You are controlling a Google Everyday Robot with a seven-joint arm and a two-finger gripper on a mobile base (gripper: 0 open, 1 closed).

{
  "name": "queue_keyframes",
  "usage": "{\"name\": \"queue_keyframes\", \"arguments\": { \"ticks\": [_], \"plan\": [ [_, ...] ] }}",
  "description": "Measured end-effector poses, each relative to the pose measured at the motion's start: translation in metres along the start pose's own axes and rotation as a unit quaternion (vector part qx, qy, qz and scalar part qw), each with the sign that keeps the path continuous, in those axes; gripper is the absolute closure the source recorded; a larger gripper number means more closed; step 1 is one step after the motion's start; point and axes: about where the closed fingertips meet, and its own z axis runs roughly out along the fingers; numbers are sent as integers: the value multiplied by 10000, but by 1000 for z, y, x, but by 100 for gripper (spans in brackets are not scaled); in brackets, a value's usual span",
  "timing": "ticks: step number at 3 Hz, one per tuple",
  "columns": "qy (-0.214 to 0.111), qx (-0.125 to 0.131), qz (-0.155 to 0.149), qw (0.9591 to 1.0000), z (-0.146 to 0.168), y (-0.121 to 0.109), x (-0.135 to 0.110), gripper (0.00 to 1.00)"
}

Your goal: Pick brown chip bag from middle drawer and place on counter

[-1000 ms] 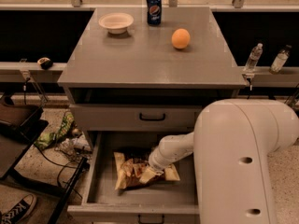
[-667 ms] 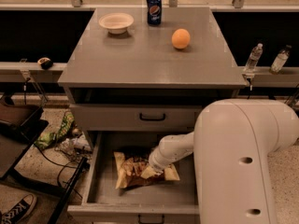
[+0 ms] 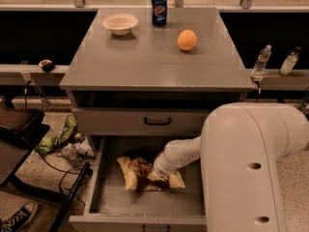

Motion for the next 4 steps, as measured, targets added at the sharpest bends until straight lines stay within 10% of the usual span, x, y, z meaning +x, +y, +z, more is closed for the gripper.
{"name": "queue_keyframes", "arguments": {
  "ticks": [2, 4],
  "plan": [
    [-265, 133, 13, 9996, -27, 2, -7, 100],
    [-454, 695, 114, 9965, -120, 38, -7, 100]
  ]
}}
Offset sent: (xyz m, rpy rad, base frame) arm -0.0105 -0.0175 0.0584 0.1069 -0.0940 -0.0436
